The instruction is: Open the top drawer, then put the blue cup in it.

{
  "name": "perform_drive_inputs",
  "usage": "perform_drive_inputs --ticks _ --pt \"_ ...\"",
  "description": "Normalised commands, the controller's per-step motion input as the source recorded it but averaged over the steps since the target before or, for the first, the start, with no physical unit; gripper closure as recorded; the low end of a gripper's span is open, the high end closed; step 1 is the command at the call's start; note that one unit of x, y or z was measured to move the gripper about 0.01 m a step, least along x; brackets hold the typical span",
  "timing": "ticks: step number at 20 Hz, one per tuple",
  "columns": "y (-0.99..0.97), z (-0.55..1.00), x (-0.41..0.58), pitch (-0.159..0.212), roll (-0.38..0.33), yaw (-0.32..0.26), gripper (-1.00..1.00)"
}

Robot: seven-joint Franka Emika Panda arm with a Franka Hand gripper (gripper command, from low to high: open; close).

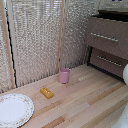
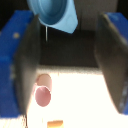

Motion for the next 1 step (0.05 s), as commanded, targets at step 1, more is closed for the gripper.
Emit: perform_drive_inputs --ticks 1 --pt "0.22 0.56 0.080 0.115 0.000 0.000 -1.00"
